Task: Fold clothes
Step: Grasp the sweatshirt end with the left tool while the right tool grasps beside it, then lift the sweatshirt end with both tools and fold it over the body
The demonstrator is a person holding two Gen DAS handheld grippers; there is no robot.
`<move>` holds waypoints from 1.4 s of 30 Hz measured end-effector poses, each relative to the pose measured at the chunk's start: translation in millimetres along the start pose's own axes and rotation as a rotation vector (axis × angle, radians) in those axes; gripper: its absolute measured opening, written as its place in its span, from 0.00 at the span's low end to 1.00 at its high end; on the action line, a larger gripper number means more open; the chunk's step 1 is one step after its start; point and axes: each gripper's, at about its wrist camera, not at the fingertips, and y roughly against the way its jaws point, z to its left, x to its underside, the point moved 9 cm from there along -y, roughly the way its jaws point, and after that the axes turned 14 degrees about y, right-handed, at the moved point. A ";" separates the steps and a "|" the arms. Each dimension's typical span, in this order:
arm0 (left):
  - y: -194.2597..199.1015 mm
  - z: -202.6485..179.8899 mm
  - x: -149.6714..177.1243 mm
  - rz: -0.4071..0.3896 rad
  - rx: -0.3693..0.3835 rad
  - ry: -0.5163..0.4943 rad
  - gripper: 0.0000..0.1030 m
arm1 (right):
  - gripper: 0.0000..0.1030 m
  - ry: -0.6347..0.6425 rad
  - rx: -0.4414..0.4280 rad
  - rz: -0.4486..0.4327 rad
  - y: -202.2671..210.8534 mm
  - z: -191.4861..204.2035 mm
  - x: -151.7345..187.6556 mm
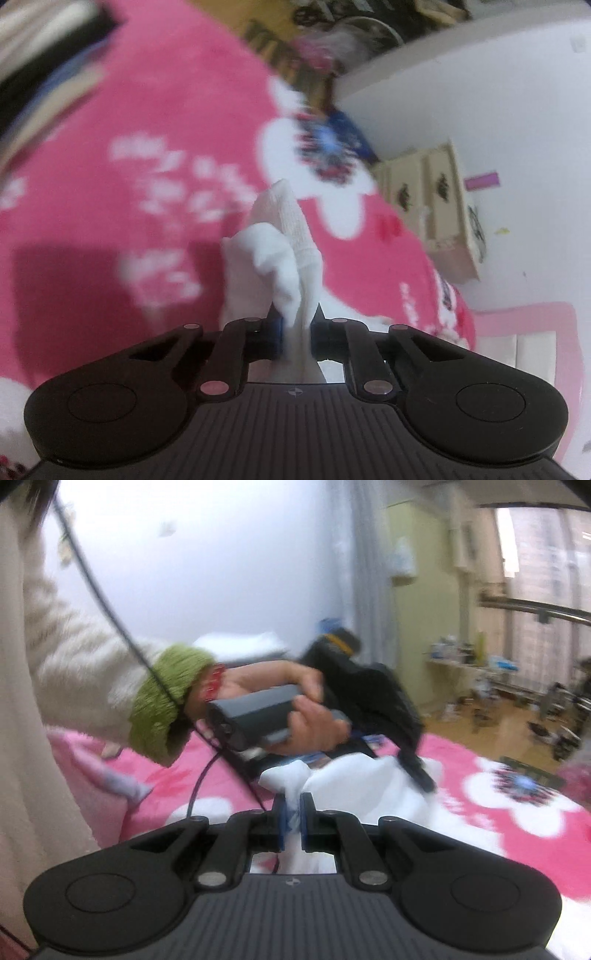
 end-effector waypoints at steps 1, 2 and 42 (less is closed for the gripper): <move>-3.8 -14.9 7.6 0.006 -0.002 -0.030 0.10 | 0.07 -0.022 0.036 -0.008 15.2 -8.9 1.6; -8.0 -29.9 15.2 0.013 -0.003 -0.058 0.10 | 0.07 -0.039 0.073 -0.013 29.6 -16.7 3.5; -59.4 -26.1 270.2 0.480 -0.192 -1.172 0.49 | 0.06 -0.926 0.668 0.156 265.9 -93.8 233.6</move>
